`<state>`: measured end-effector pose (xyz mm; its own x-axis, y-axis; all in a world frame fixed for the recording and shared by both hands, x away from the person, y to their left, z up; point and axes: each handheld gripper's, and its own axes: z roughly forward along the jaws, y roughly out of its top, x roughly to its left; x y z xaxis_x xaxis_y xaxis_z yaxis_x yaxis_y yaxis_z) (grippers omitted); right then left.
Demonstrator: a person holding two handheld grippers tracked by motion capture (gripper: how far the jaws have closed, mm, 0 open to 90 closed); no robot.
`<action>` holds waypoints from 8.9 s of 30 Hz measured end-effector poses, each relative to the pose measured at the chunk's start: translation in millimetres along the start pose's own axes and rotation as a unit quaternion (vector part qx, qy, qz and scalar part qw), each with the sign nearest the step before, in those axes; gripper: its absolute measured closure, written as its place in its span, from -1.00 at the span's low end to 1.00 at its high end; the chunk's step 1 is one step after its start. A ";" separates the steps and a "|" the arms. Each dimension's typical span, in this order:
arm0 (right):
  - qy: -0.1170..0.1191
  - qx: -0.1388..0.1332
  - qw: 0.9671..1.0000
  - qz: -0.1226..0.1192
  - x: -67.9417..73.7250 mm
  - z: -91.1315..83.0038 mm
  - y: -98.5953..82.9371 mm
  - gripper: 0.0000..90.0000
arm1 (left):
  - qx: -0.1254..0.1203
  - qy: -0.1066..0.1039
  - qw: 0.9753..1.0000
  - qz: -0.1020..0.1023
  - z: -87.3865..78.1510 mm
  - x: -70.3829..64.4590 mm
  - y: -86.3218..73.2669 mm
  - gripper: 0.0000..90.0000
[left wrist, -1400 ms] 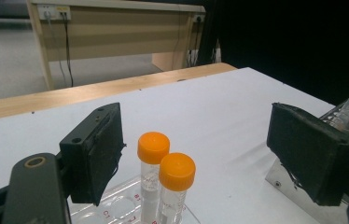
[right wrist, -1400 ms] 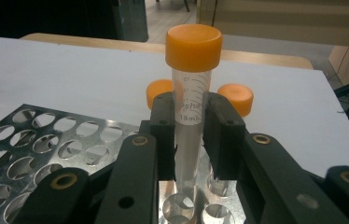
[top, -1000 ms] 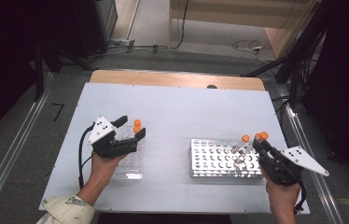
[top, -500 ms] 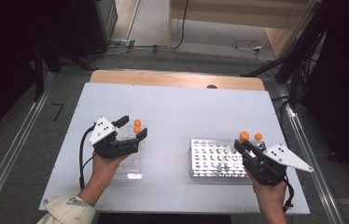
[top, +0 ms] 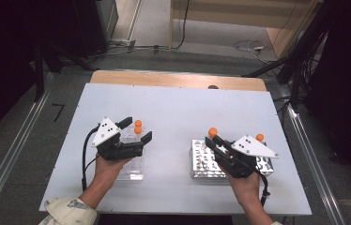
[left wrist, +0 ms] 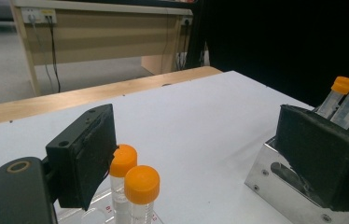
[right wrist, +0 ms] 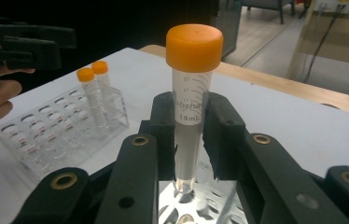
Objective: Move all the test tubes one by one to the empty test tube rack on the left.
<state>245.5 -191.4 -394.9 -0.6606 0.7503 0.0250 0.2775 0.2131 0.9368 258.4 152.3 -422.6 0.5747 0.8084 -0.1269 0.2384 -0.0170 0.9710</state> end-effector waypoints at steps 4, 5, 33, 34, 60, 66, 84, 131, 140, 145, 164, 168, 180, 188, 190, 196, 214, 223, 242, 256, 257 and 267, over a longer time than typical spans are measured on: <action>0.014 0.006 1.000 -0.003 6.7 13.0 0.6 0.61 | -0.001 -0.003 1.000 -0.002 -0.1 -0.2 0.2 -0.71; 0.017 0.008 1.000 -0.003 8.3 16.4 0.5 0.61 | -0.002 -0.003 1.000 -0.003 -0.2 -0.3 0.2 -0.71; 0.060 0.047 0.997 -0.031 42.1 73.3 -2.3 0.61 | 0.002 -0.054 0.999 0.000 2.7 -8.2 -0.6 -0.51; 0.062 0.048 0.996 -0.032 43.2 75.0 -2.5 0.61 | 0.003 -0.059 0.998 -0.002 3.1 -9.1 -0.6 -0.49; 0.097 0.064 0.992 -0.057 68.7 90.8 -5.7 0.61 | 0.028 -0.136 0.990 0.019 18.8 -27.2 -5.8 0.39; 0.098 0.064 0.992 -0.055 69.0 90.9 -5.8 0.60 | 0.025 -0.132 0.991 0.017 18.6 -26.2 -6.5 0.53; 0.092 0.059 0.993 -0.038 57.7 84.0 -5.1 0.06 | -0.003 -0.064 0.998 0.011 -12.1 7.0 8.7 0.54; 0.088 0.060 0.994 -0.036 56.3 79.6 -7.4 0.11 | 0.026 0.016 0.999 0.022 -9.5 10.4 -21.1 0.50; 0.086 0.059 0.994 -0.036 55.3 79.1 -7.4 0.11 | 0.026 0.008 0.999 0.021 -9.4 11.0 -20.2 0.39; 0.082 0.058 0.994 -0.034 53.2 77.2 -7.7 0.08 | 0.019 0.001 1.000 0.013 -11.1 11.2 -17.6 0.21; 0.010 0.037 0.999 -0.005 3.7 34.5 -9.4 -0.06 | 0.003 0.036 0.999 0.002 -18.0 17.0 -11.3 -0.39; -0.009 0.033 0.999 -0.001 -7.3 21.5 -12.2 -0.06 | 0.000 0.039 0.999 0.004 -18.1 17.6 -11.4 -0.45; -0.056 0.027 0.998 0.015 -33.7 -12.2 -23.6 -0.06 | -0.005 0.046 0.999 0.003 -18.0 16.7 -11.9 -0.49; -0.075 0.025 0.997 0.025 -44.7 -27.4 -31.3 -0.06 | -0.006 0.050 0.999 0.007 -18.8 16.8 -11.5 -0.50; -0.079 0.025 0.996 0.025 -46.4 -30.3 -33.4 -0.06 | -0.006 0.051 0.999 0.007 -18.9 16.9 -11.5 -0.52; -0.094 0.018 0.995 0.020 -48.4 -37.6 -42.6 -0.24 | -0.007 0.051 0.999 0.006 -19.0 16.8 -11.4 -0.54; -0.156 0.020 0.986 0.061 -74.5 -33.4 -72.2 -0.08 | -0.007 0.049 0.999 0.006 -18.6 16.1 -11.5 -0.53; -0.162 0.032 0.984 0.062 -79.8 -23.8 -74.7 0.15 | -0.008 0.050 0.999 0.006 -18.8 16.1 -11.5 -0.53; -0.170 0.049 0.982 0.070 -82.3 -13.1 -76.5 0.57 | -0.008 0.048 0.999 0.003 -18.1 16.1 -11.9 -0.53; -0.174 0.030 0.982 0.067 -81.0 -20.0 -68.7 0.61 | -0.007 0.047 0.999 0.003 -18.4 16.4 -11.8 -0.53; -0.174 0.026 0.982 0.064 -80.7 -20.9 -67.2 0.61 | -0.008 0.047 0.999 0.002 -18.3 16.4 -11.8 -0.53; -0.180 0.006 0.982 0.049 -75.1 -30.5 -54.7 0.61 | -0.006 0.047 0.999 0.002 -18.0 16.6 -11.9 -0.52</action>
<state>258.6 -278.4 -437.4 -0.3405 0.9402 -0.0123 0.3376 0.1345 0.9316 251.0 176.5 -432.6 0.4994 0.8601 -0.1045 0.2262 -0.0130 0.9740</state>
